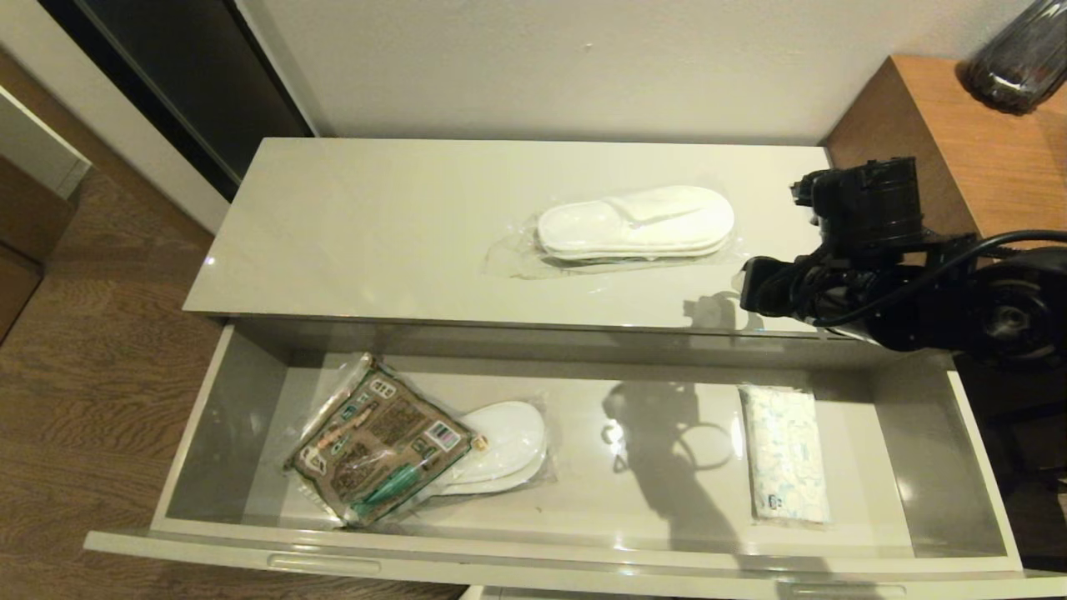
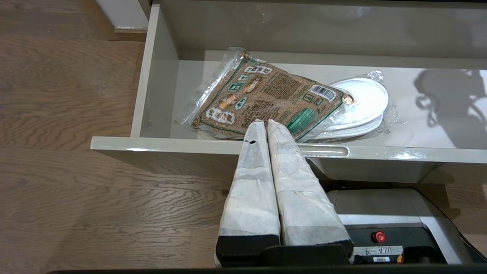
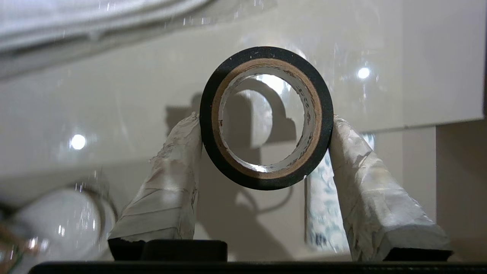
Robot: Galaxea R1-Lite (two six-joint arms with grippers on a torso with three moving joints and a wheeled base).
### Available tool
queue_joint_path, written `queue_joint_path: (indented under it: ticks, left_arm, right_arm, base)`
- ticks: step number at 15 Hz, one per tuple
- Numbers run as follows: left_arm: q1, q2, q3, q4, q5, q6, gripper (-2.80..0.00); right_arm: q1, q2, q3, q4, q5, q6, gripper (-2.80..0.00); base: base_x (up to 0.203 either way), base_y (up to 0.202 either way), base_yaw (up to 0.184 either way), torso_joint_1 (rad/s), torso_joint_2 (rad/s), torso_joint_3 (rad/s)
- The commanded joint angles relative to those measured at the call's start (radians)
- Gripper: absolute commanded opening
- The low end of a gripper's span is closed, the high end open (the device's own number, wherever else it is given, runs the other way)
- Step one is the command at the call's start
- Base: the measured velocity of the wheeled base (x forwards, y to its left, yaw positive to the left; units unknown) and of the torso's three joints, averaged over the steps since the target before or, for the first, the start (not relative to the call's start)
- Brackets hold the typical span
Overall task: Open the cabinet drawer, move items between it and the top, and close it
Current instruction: Put the adhesive tape in the drawer
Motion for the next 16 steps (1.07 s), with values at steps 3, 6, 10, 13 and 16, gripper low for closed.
queue_joint_path:
  ticks: [3, 6, 10, 13, 16]
  left_arm:
    - [0.0, 0.002, 0.0, 0.0, 0.0, 0.0, -2.8]
    - [0.001, 0.002, 0.0, 0.0, 0.0, 0.0, -2.8]
    - [0.001, 0.002, 0.0, 0.0, 0.0, 0.0, -2.8]
    - [0.001, 0.002, 0.0, 0.0, 0.0, 0.0, -2.8]
    - [0.001, 0.002, 0.0, 0.0, 0.0, 0.0, -2.8]
  right_arm:
    - [0.0, -0.141, 0.079, 0.206, 0.103, 0.027, -2.8]
    - [0.005, -0.149, 0.175, 0.213, 0.143, 0.063, -2.8]
    - [0.017, -0.143, 0.39, 0.08, 0.135, 0.144, -2.8]
    - [0.037, -0.123, 0.544, -0.123, 0.086, 0.162, -2.8]
    - [0.074, -0.045, 0.647, -0.372, -0.028, 0.157, -2.8]
  base:
    - [0.0, 0.0, 0.0, 0.0, 0.0, 0.0]
    - [0.0, 0.0, 0.0, 0.0, 0.0, 0.0]
    - [0.0, 0.0, 0.0, 0.0, 0.0, 0.0]
    - [0.0, 0.0, 0.0, 0.0, 0.0, 0.0]
    - [0.0, 0.0, 0.0, 0.0, 0.0, 0.0]
